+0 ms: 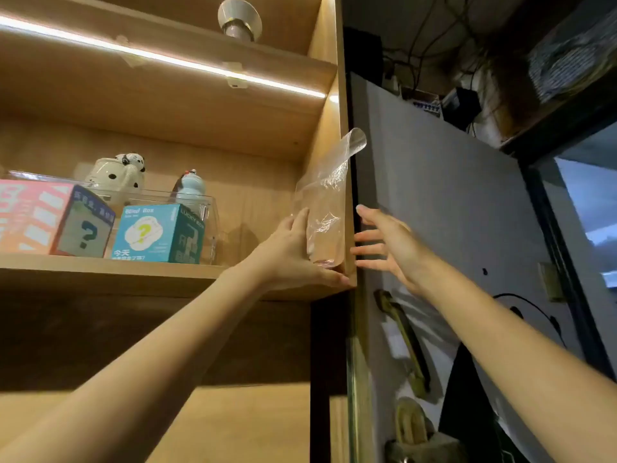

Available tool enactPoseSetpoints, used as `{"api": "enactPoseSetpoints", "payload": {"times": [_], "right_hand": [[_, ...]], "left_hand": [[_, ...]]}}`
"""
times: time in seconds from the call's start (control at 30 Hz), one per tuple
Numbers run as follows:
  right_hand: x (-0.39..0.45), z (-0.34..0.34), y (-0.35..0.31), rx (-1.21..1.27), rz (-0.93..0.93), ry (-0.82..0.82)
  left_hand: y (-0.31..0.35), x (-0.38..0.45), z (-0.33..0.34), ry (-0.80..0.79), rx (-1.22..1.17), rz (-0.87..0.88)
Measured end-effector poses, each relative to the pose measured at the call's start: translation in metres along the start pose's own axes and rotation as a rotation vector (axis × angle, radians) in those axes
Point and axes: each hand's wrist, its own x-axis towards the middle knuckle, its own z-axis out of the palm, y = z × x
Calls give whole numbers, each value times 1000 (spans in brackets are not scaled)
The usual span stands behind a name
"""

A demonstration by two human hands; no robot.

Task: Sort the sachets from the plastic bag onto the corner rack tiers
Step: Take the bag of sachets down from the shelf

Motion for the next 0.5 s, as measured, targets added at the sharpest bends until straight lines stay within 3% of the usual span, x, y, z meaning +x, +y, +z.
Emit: {"api": "enactPoseSetpoints", "payload": {"times": [0.23, 0.5], "right_hand": [[10, 12, 9, -69, 61, -92], [19, 31, 0, -147, 55, 75]], "left_hand": [[-3, 8, 27, 94, 173, 85], [1, 9, 41, 251, 475, 126]]}}
